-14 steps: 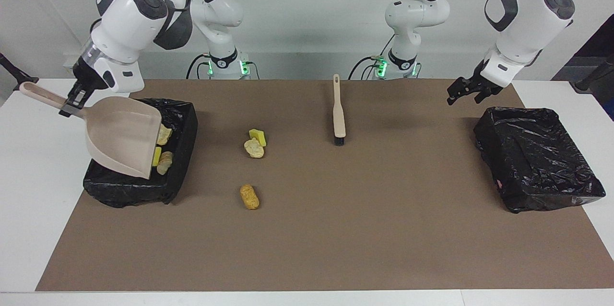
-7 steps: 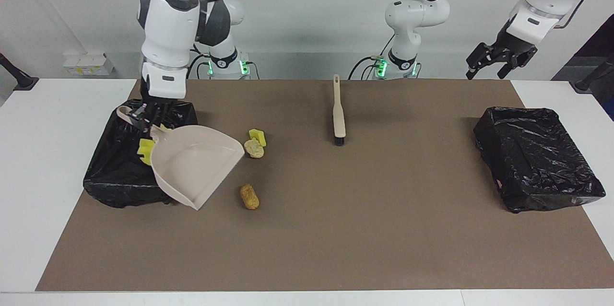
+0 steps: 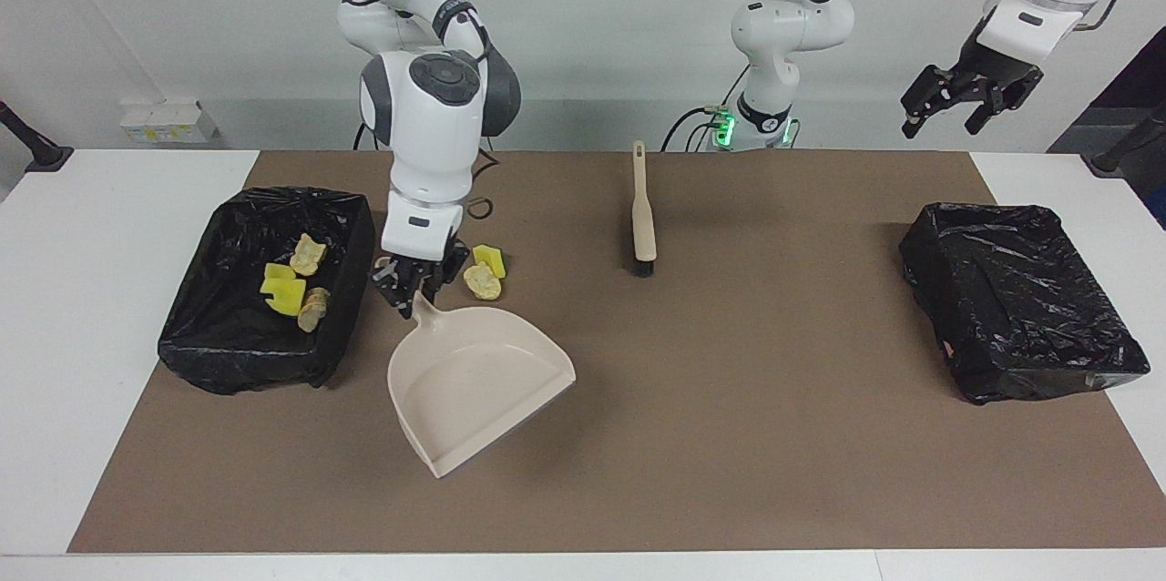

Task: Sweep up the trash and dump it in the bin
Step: 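Carry the empty dustpan with the right gripper back to the table center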

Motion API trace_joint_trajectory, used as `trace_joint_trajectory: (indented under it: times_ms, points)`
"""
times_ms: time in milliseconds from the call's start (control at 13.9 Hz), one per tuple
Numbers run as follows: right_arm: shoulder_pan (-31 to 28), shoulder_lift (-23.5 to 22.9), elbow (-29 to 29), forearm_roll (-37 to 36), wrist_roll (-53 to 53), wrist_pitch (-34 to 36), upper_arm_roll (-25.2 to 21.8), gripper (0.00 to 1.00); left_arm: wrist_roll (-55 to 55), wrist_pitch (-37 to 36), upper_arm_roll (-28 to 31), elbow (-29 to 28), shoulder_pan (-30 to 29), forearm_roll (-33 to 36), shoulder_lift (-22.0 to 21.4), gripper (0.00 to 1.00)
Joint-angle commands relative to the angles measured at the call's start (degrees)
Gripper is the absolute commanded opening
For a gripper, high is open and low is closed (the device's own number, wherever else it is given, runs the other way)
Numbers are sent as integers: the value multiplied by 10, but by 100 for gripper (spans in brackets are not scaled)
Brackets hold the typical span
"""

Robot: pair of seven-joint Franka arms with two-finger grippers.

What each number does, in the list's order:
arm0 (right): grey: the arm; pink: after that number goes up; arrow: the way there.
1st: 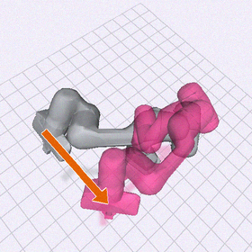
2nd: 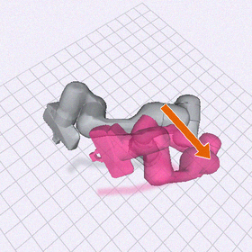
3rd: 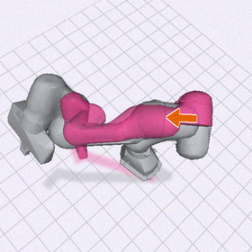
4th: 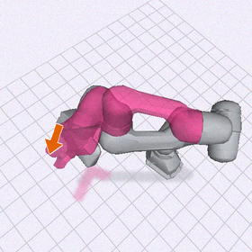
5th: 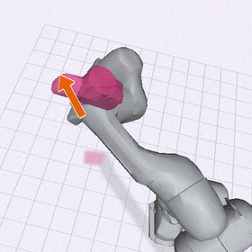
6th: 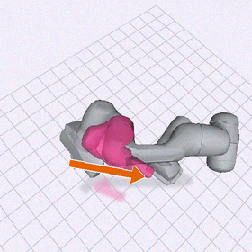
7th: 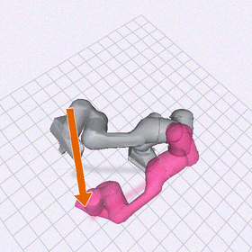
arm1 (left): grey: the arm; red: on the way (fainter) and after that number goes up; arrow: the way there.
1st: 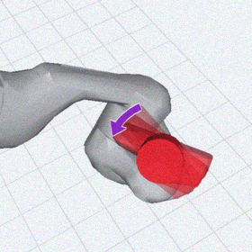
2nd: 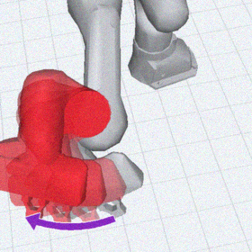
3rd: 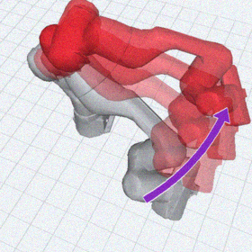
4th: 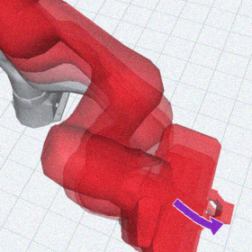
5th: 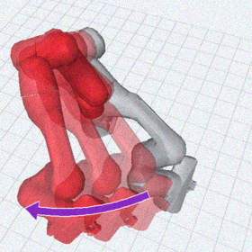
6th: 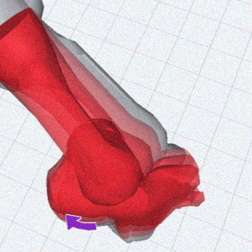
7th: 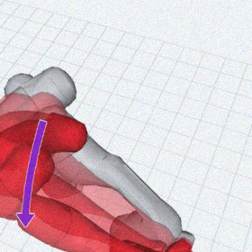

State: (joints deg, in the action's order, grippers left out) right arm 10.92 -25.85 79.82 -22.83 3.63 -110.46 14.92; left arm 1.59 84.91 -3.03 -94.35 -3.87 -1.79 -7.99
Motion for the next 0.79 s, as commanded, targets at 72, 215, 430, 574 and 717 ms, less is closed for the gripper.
trace_joint_trajectory:
  times_ms: [72,215,430,574,717]
  points:
    - [64,-92,-112,15,152,22,0,0,-5,-8,-3,8,-2,9,3,100]
    - [90,-128,-142,16,229,20,0,0,-5,-8,-3,8,0,9,3,100]
    - [109,-150,-146,45,345,0,1,0,-32,3,-4,10,6,9,6,100]
    - [122,-160,-147,67,397,-16,1,0,-54,8,-3,10,5,9,6,100]
    - [125,-163,-147,105,411,-21,2,0,-51,9,-3,9,5,9,6,100]
